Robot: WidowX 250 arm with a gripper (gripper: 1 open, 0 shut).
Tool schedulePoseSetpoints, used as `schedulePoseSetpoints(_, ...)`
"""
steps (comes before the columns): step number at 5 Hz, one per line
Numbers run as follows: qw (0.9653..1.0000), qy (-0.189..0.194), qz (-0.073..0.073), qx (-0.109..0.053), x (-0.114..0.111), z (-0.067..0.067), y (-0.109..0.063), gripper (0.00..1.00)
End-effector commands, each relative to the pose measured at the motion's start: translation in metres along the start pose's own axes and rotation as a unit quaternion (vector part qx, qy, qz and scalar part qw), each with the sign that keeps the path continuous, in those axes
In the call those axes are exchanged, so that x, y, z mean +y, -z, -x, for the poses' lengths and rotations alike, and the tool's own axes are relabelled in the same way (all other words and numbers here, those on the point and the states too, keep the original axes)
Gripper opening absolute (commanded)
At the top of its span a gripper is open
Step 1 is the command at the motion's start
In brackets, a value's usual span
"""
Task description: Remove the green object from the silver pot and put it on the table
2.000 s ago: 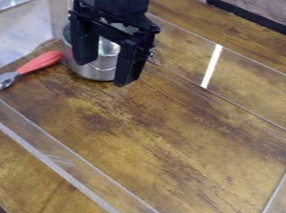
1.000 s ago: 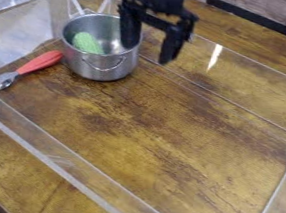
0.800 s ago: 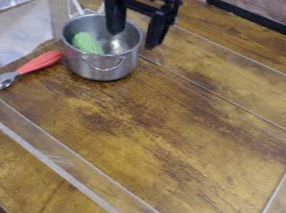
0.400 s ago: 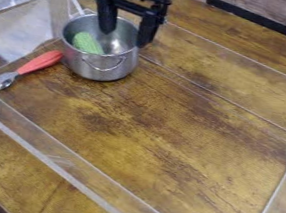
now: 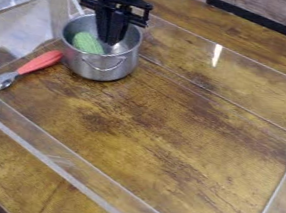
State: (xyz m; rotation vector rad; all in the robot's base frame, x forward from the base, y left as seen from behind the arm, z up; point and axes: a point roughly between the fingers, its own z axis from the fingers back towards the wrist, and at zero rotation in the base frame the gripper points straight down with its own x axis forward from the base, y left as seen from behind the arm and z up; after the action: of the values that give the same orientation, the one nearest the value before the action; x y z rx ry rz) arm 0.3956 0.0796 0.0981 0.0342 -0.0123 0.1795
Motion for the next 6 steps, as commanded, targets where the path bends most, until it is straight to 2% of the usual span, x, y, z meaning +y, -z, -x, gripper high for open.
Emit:
schedulePoseSetpoints(1, 0.9992, -0.020, 0.001, -0.035, 0.009, 0.001, -0.034, 0.00)
schedulePoseSetpoints(2, 0.9985, -0.016, 0.007, -0.052, -0.002, 0.000, -0.062, 0.00)
schedulePoseSetpoints(3, 0.9969, -0.002, 0.019, -0.077, -0.022, 0.001, -0.083, 0.00)
schedulePoseSetpoints(4, 0.9950, 0.023, 0.035, -0.090, -0.051, 0.001, -0.088, 0.00)
schedulePoseSetpoints(5, 0.9926, 0.060, 0.050, -0.093, -0.084, 0.006, -0.084, 0.00)
schedulePoseSetpoints(6, 0.9901, 0.090, 0.060, -0.090, -0.112, 0.009, -0.073, 0.00)
